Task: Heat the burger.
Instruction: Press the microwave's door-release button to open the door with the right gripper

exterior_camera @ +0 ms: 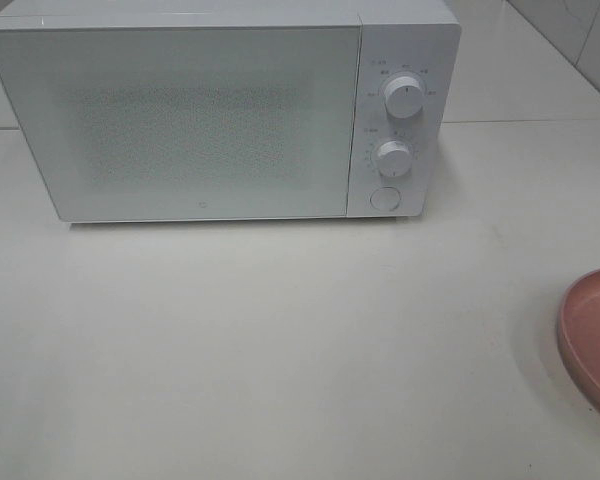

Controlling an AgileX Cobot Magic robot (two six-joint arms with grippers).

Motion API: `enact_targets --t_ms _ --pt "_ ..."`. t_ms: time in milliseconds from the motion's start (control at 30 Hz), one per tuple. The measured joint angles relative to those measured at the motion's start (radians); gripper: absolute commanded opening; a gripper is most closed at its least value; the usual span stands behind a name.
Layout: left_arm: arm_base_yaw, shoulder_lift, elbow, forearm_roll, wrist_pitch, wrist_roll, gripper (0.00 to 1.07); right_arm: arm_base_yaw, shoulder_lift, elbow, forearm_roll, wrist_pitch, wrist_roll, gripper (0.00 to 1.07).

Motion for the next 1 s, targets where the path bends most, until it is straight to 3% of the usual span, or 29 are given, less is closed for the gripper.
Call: enact_targets --t_ms 700,1000 --pt "0.0 0.0 0.0 0.0 0.0 0.0 0.98 0.0 0.001 -0.002 0.0 -0.005 0.003 0.71" --pt "0.0 0.0 0.0 0.0 0.0 0.0 0.98 0.0 0.153 -0.024 -0.001 -0.116 0.022 0.71"
